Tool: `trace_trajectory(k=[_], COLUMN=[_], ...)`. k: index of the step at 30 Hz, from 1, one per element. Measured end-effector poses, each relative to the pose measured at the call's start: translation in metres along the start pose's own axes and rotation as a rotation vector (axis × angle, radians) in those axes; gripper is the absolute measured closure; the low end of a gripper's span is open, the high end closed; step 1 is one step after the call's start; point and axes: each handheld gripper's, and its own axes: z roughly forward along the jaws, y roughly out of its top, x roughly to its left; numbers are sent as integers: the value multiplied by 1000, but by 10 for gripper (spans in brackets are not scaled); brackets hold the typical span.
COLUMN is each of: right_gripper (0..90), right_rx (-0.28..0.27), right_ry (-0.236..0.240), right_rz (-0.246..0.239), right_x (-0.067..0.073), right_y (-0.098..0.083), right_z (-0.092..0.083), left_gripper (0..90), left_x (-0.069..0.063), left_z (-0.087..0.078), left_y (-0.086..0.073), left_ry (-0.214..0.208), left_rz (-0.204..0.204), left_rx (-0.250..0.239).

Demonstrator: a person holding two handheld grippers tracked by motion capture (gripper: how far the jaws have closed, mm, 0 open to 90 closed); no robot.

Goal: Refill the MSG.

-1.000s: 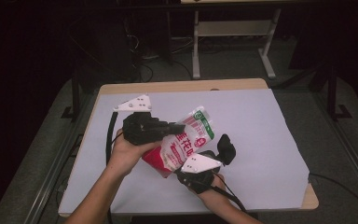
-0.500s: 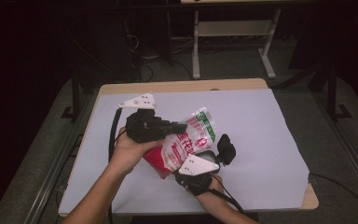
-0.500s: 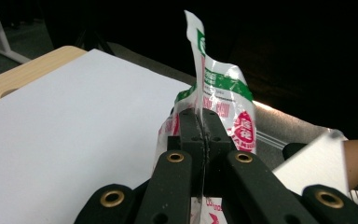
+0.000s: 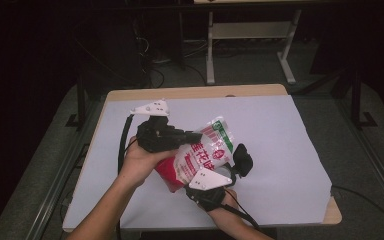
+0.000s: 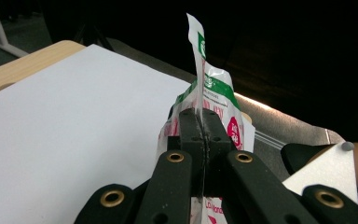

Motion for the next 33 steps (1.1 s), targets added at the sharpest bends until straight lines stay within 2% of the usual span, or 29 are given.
trace_trajectory(k=[5, 9, 13, 24, 33], right_gripper=[900, 900, 900, 900, 900], right_rx=[-6, 5, 5, 13, 8], right_ry=[-3, 5, -6, -4, -2], right_rz=[-8, 7, 2, 1, 15], right_x=[2, 0, 1, 7, 6], right_y=[0, 1, 0, 1, 1], right_z=[-1, -1, 0, 3, 5], left_gripper=[898, 898, 898, 899, 899], left_x=[0, 1, 1, 0, 2], left_z=[2, 5, 9, 14, 15], left_y=[2, 3, 3, 3, 3], left_ry=[6, 14, 22, 22, 20], left_rz=[3, 0, -8, -9, -20], left_rx=[22, 18, 20, 27, 17])
